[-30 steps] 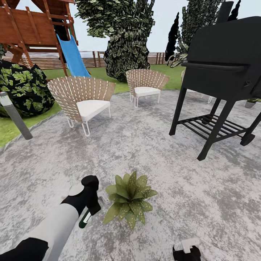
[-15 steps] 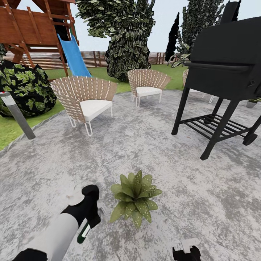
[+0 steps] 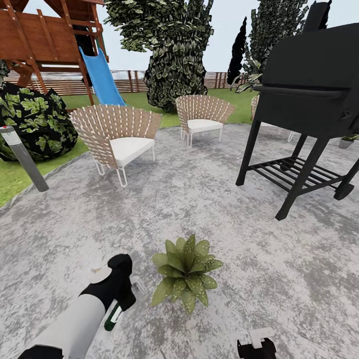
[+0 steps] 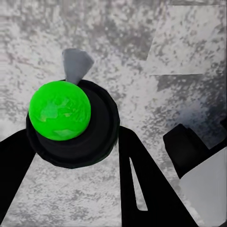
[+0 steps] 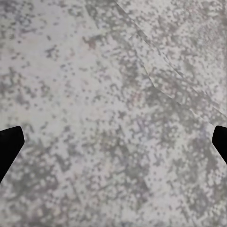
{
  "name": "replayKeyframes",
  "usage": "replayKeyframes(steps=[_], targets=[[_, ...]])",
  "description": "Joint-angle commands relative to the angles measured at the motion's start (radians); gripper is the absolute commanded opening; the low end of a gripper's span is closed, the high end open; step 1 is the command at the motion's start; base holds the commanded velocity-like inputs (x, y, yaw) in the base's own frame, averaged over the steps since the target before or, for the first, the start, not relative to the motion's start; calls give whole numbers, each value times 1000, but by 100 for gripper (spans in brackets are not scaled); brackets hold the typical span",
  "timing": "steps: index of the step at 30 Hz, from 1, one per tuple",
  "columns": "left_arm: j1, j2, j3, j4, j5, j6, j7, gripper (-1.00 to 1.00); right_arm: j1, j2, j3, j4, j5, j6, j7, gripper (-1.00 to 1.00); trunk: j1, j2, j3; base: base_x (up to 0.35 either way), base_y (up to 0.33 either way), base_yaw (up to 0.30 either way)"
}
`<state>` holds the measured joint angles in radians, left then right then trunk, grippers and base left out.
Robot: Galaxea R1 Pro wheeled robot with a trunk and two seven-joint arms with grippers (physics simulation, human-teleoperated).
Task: Pick up the pesticide atomizer in the garden and spray insectifuge to fully cover both potted plants in the garden.
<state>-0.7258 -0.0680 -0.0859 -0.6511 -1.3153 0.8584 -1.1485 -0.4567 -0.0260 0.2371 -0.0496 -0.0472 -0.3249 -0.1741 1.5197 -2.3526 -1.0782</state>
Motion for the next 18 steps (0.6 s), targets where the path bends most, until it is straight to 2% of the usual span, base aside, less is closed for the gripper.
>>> replayKeyframes(steps=[1, 7, 9, 12, 16, 18], targets=[[0, -1, 4, 1, -9, 6, -8, -100, 0, 0, 8, 0, -5, -2, -4, 100, 0, 0, -1, 0, 0, 0], [12, 12, 3, 17, -1, 1, -8, -100, 0, 0, 8, 0, -3, -2, -3, 100, 0, 0, -1, 0, 0, 0], [13, 13, 3, 18, 49, -1, -7, -100, 0, 0, 8, 1, -3, -2, -3, 100, 0, 0, -1, 0, 0, 0], [13, 11, -2, 10, 66, -1, -3, -100, 0, 0, 8, 1, -3, -2, -3, 100, 0, 0, -1, 0, 0, 0], [1, 11, -2, 1, 65, 6, 74, -100, 0, 0, 8, 1, -3, -2, -3, 100, 0, 0, -1, 0, 0, 0], [1, 11, -1, 3, 65, 6, 85, -100, 0, 0, 8, 1, -3, -2, -3, 100, 0, 0, -1, 0, 0, 0]])
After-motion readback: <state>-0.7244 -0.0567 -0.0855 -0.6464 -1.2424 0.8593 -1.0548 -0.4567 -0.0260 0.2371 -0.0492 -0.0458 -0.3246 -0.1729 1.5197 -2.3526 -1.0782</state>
